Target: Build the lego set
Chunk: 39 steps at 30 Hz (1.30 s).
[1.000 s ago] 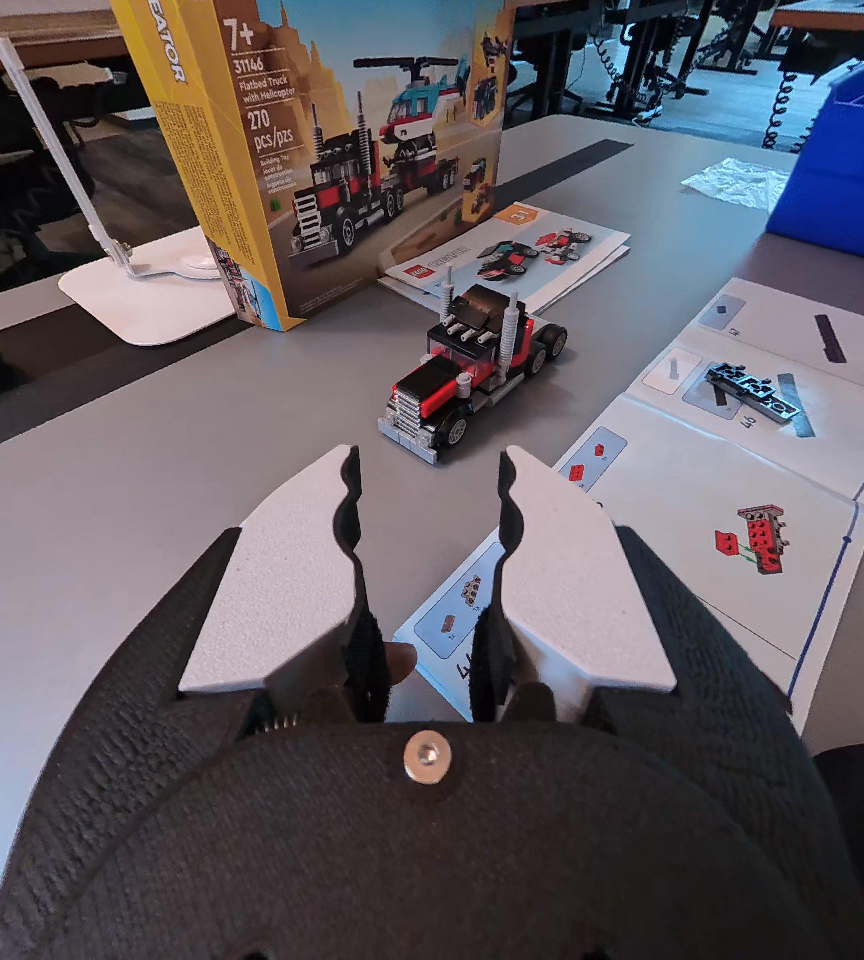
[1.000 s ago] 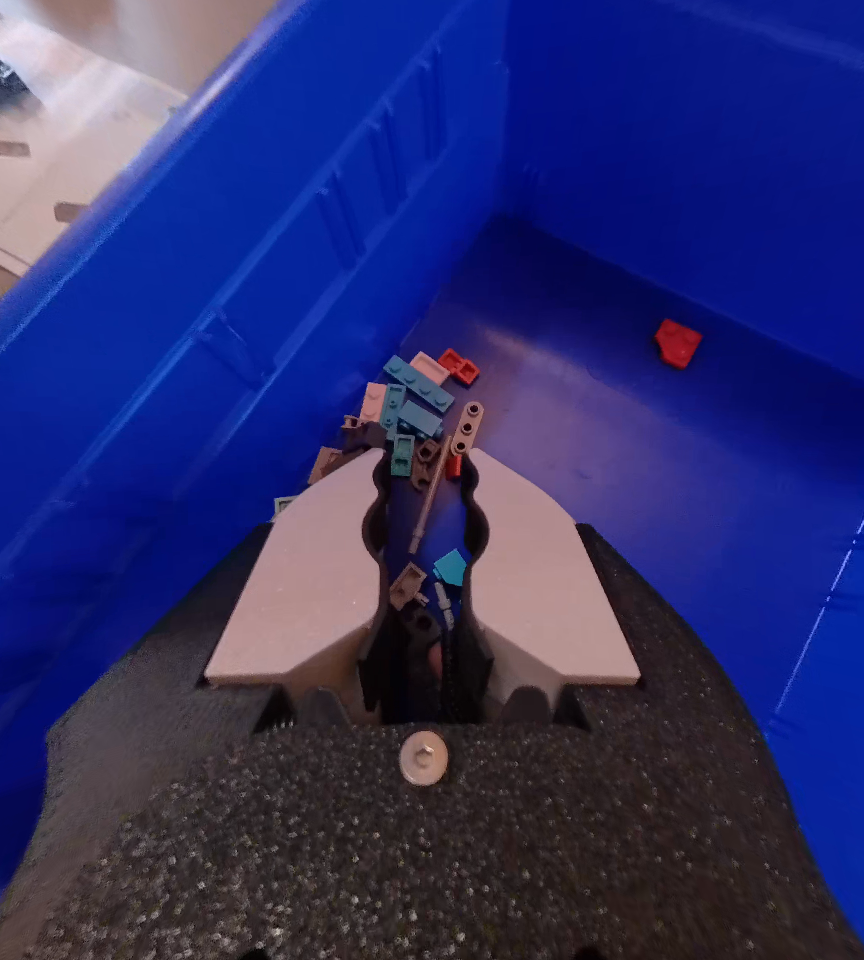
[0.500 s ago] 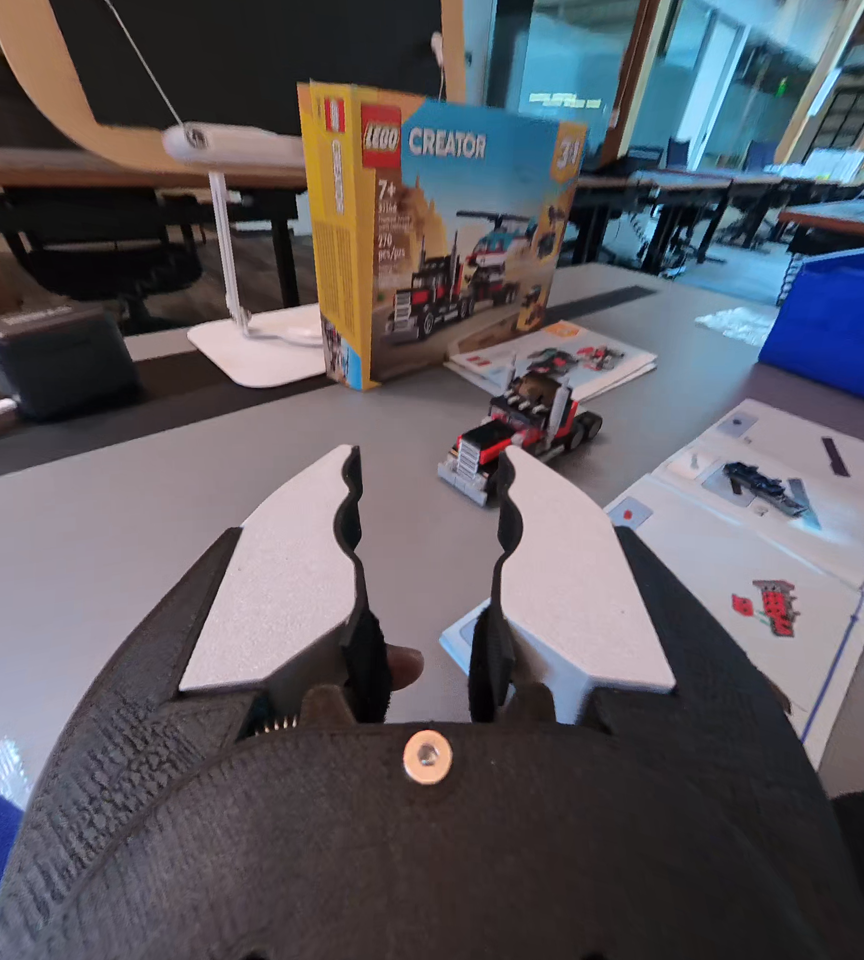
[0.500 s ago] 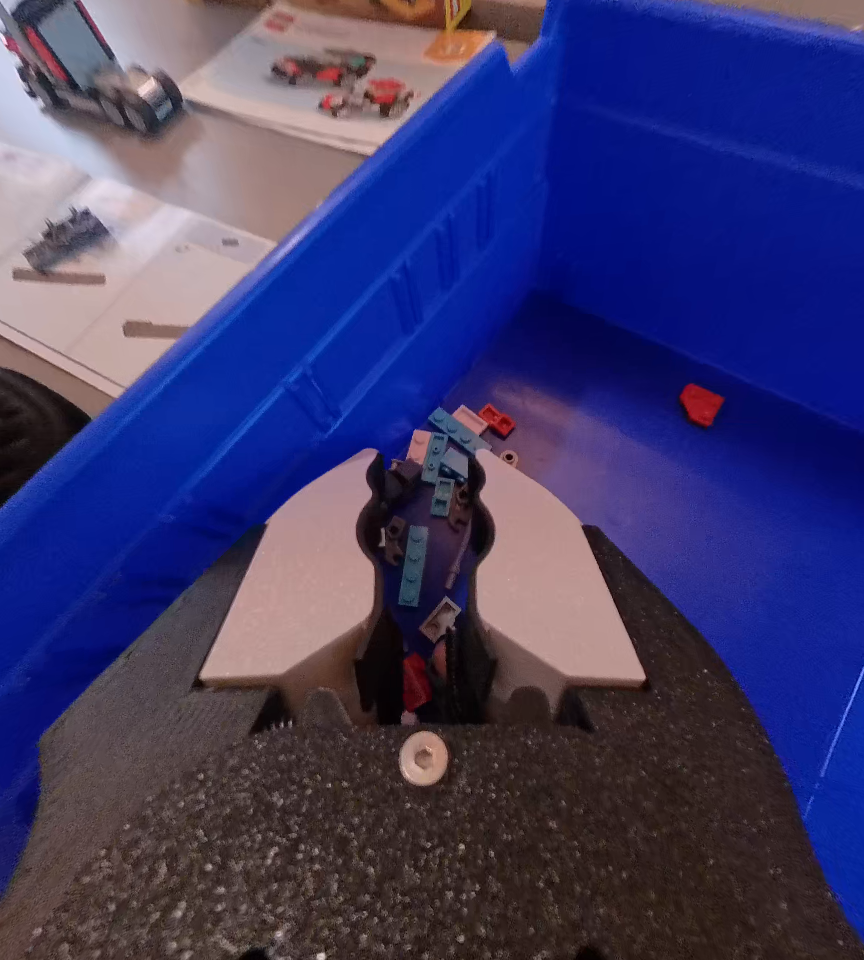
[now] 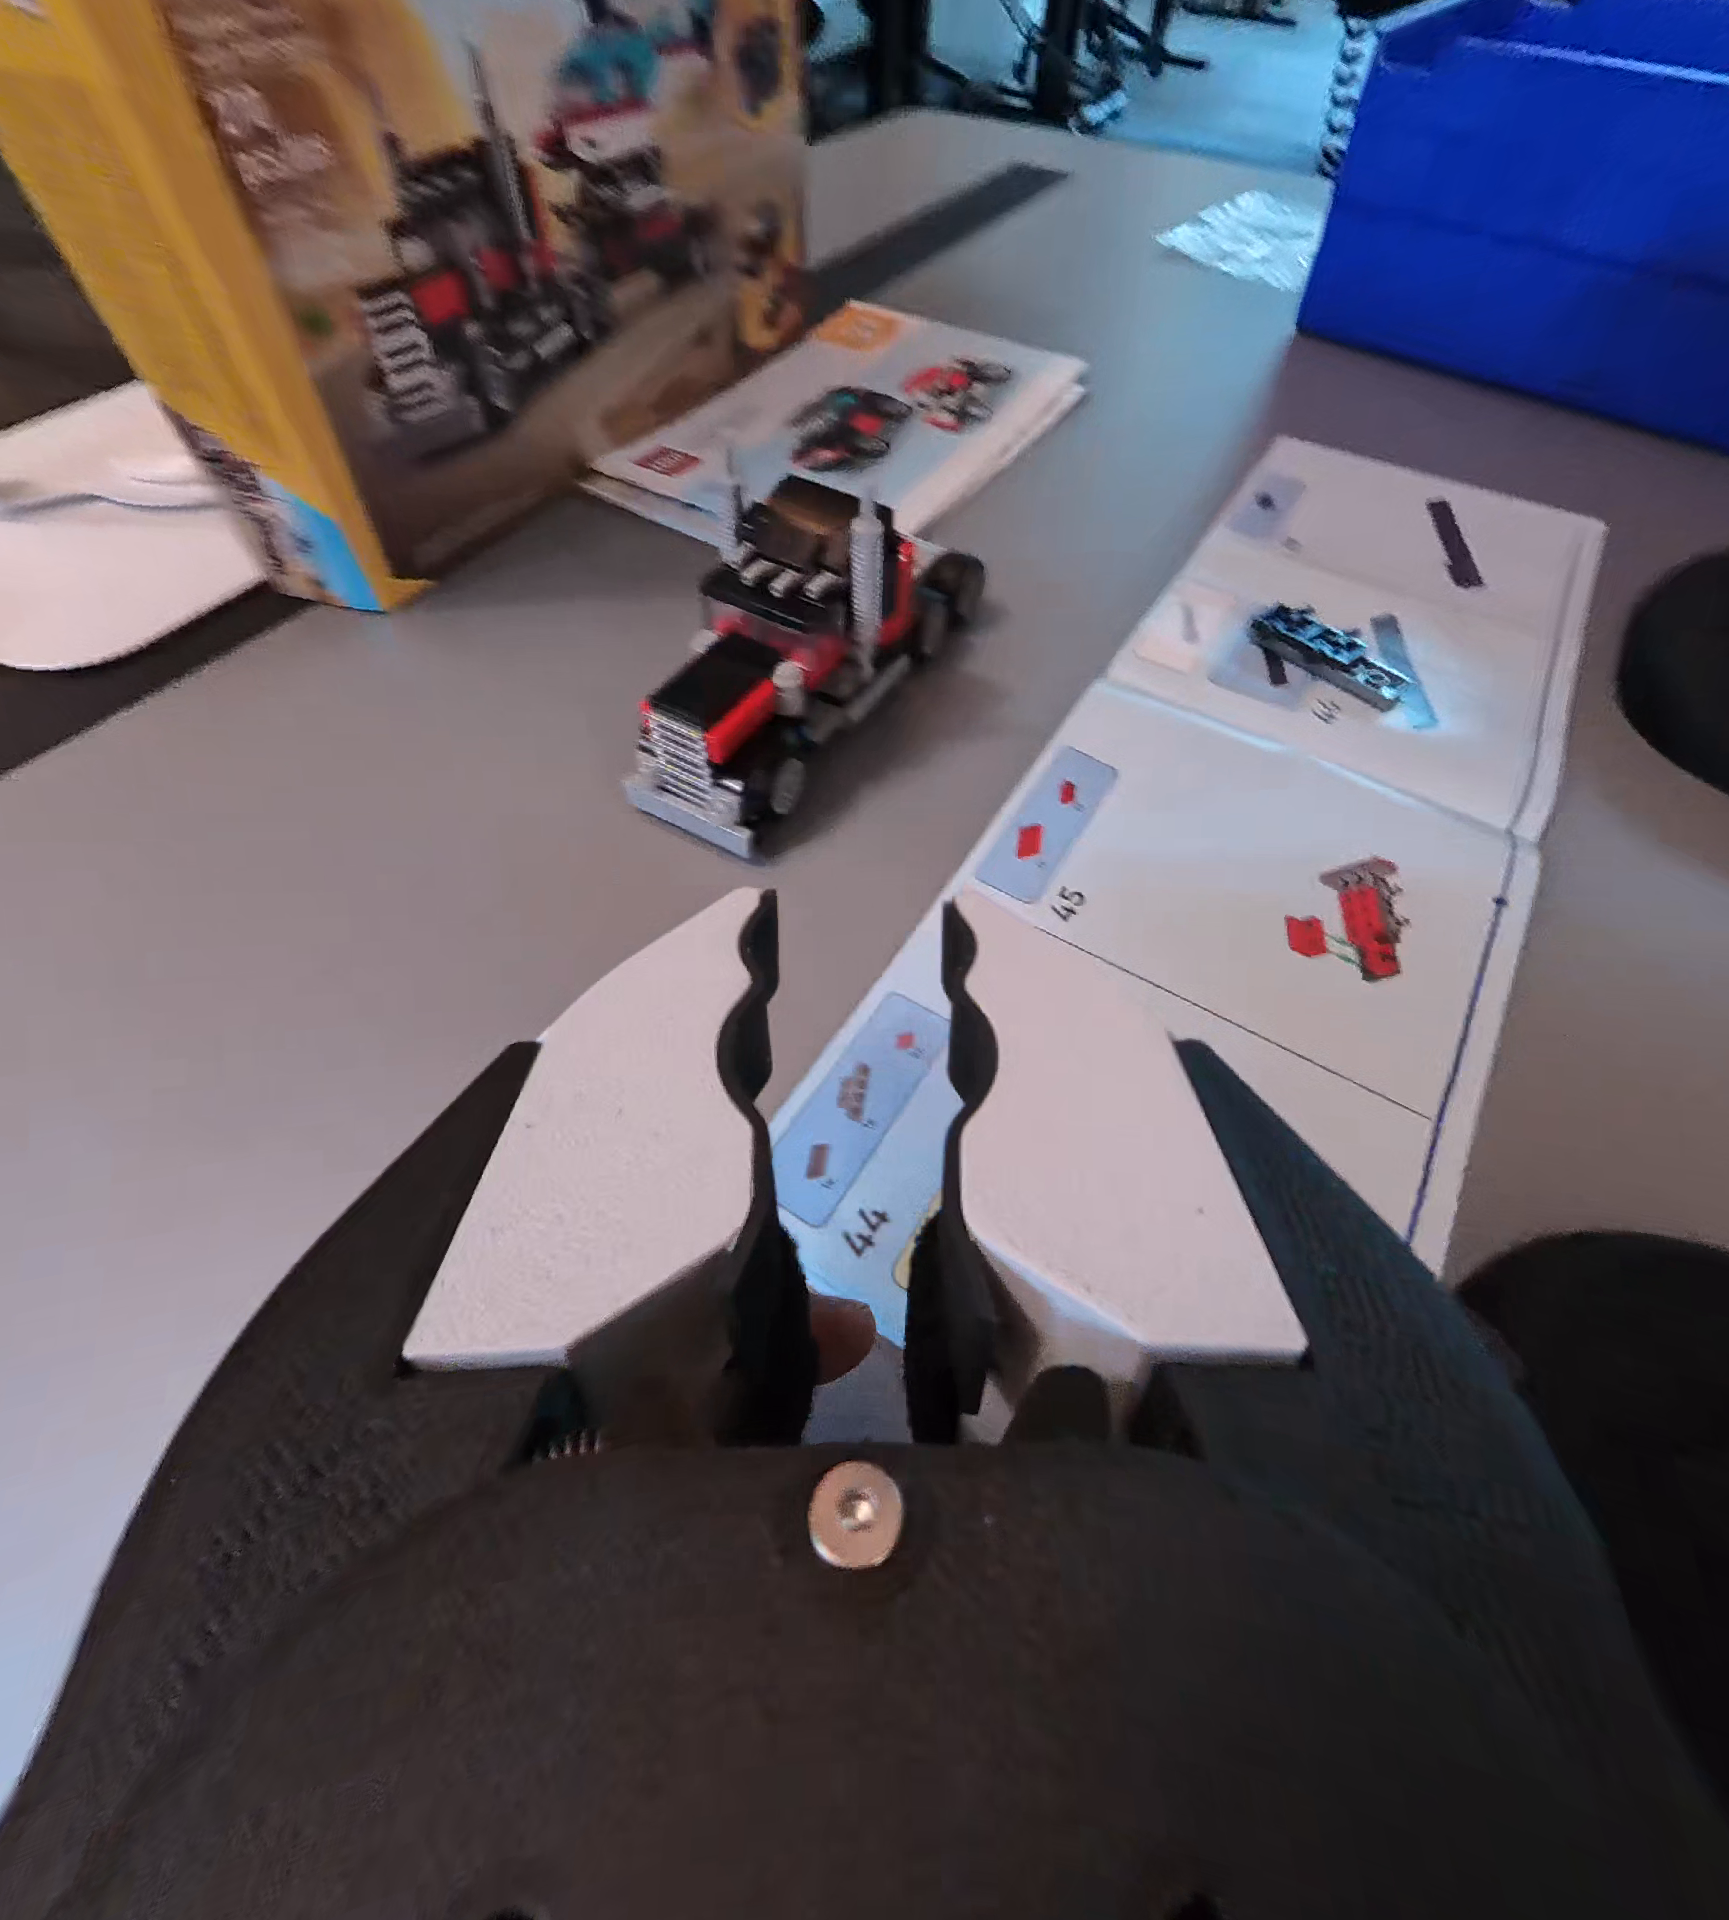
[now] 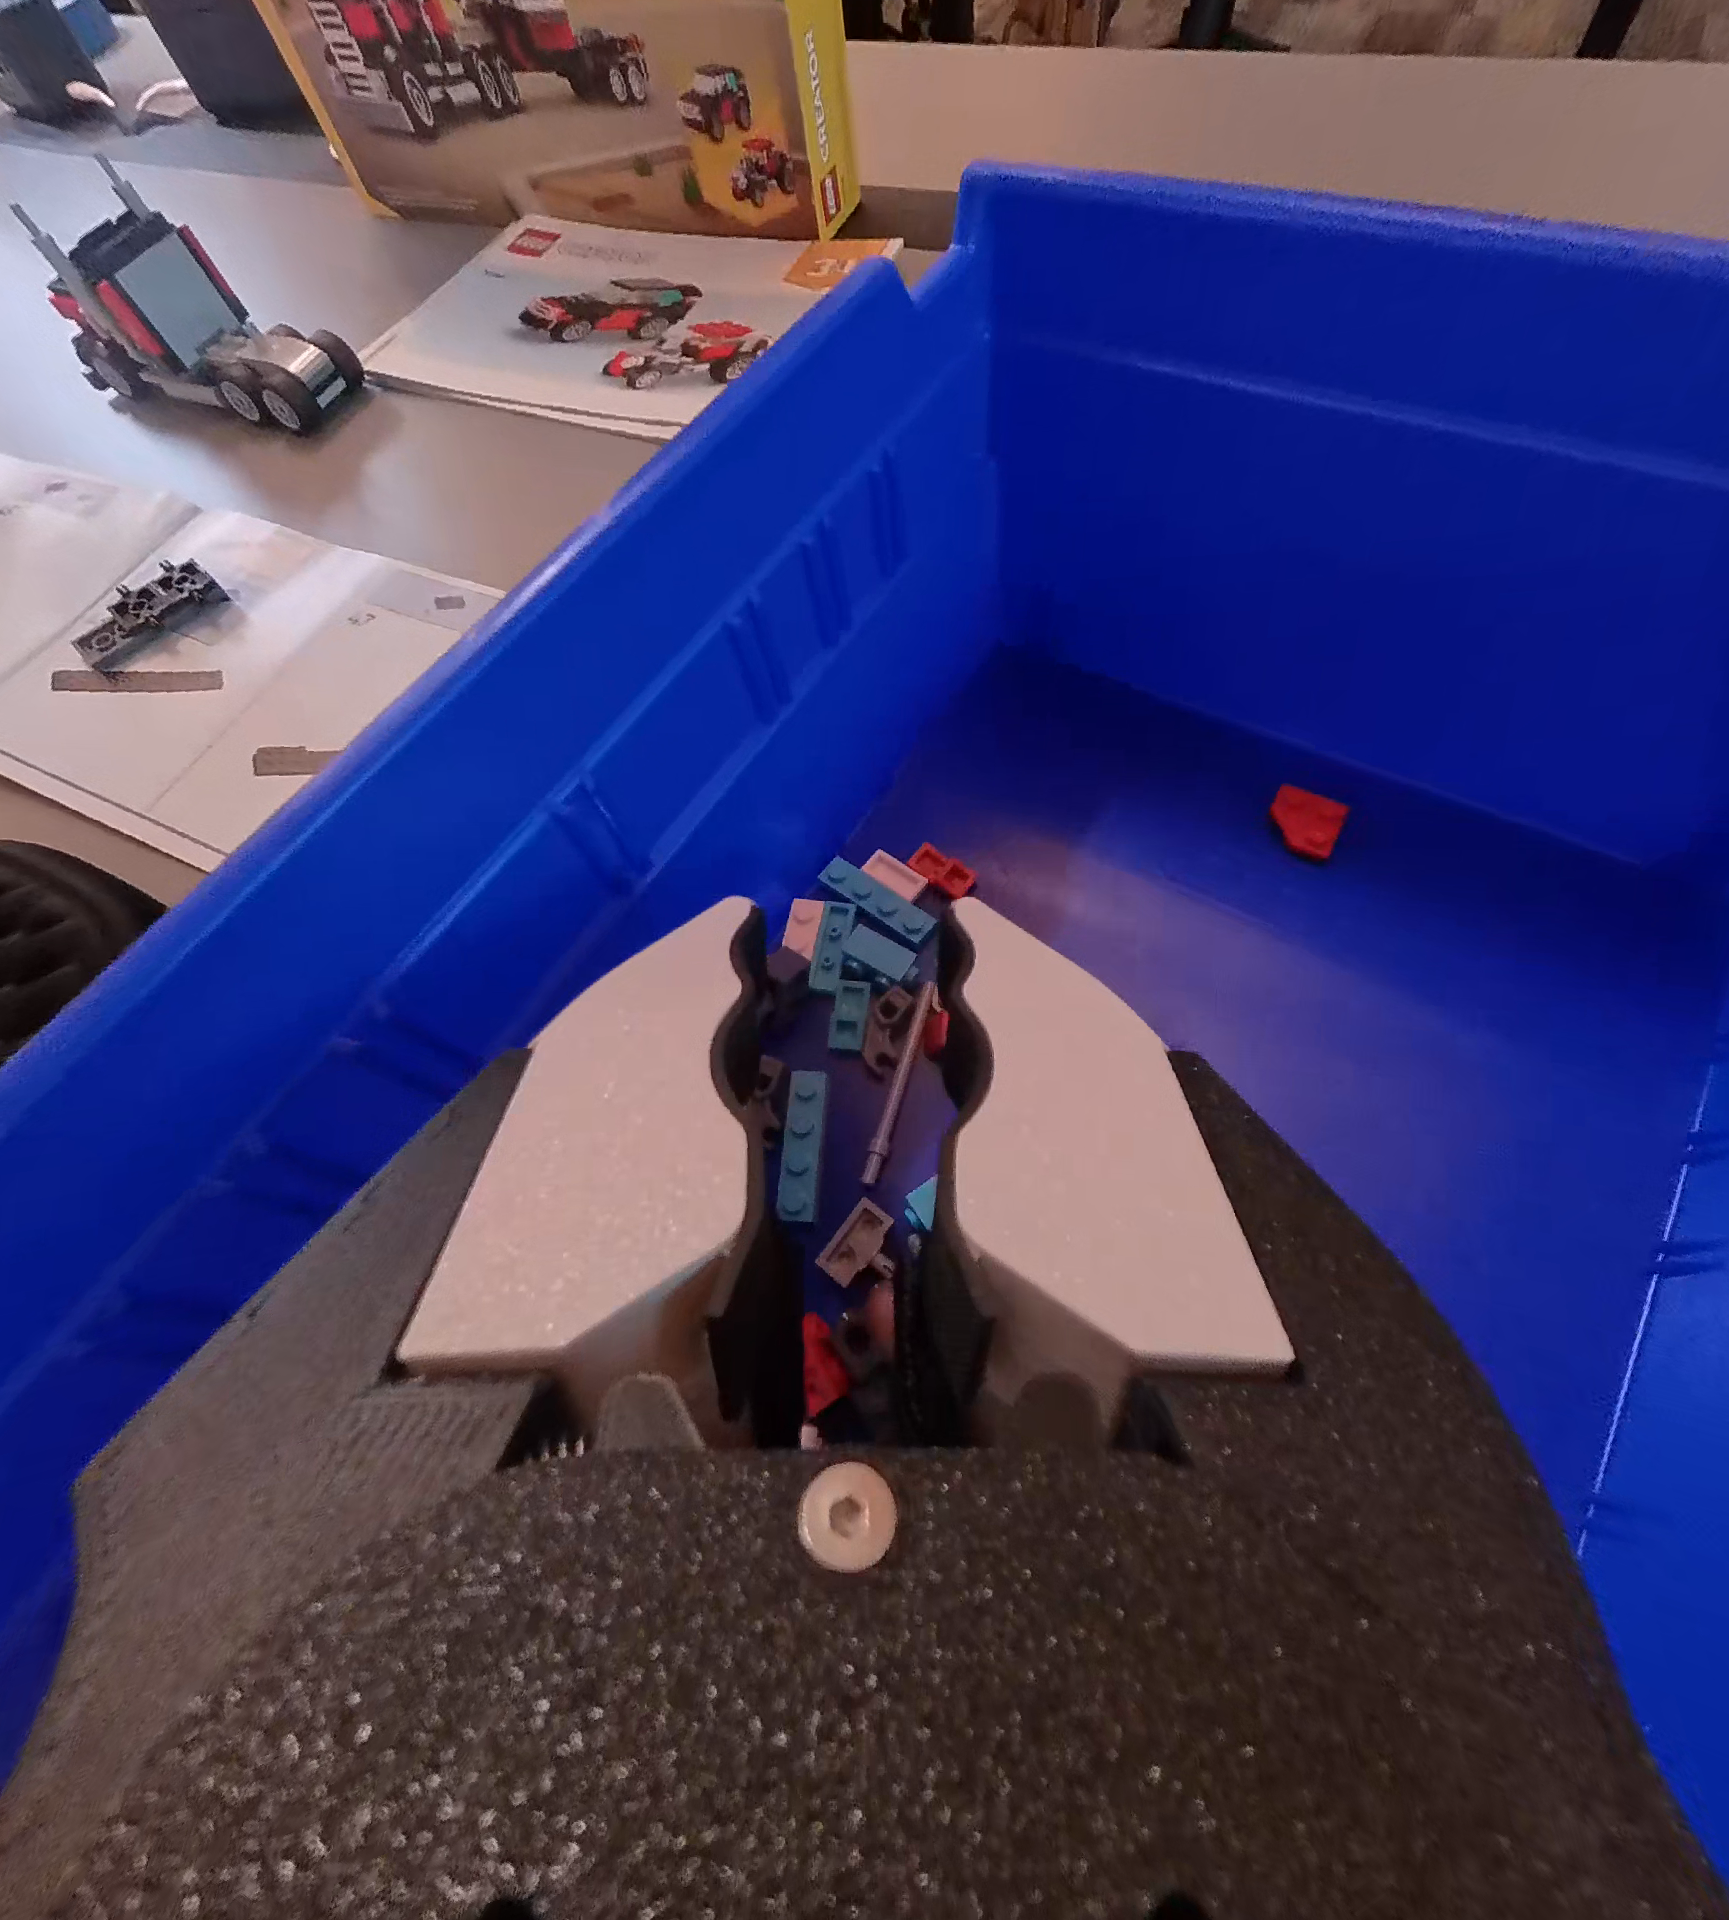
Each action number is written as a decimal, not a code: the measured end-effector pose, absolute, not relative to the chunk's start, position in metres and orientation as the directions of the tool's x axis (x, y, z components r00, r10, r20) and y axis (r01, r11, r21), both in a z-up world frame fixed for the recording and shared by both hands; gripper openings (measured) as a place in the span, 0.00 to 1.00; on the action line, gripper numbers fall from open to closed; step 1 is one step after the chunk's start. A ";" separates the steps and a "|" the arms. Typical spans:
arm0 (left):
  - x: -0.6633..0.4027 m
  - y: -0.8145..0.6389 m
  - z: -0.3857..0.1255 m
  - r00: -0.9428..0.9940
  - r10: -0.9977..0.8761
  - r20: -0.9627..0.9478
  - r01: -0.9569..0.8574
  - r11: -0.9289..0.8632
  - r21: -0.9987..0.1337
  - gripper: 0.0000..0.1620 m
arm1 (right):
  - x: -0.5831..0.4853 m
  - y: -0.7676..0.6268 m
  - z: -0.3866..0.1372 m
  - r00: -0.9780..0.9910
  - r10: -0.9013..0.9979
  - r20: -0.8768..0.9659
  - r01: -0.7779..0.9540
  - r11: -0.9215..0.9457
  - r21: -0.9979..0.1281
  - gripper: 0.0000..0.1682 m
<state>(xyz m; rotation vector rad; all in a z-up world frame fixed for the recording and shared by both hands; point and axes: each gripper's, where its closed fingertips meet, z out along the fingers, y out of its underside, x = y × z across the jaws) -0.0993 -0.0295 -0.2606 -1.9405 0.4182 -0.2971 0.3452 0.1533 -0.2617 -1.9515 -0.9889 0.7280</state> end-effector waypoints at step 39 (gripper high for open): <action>-0.094 -0.079 -0.307 0.811 -0.583 0.046 -0.369 -0.572 -0.732 0.57 | 0.340 0.149 -0.253 0.445 0.890 -0.096 0.329 -0.262 -0.907 0.21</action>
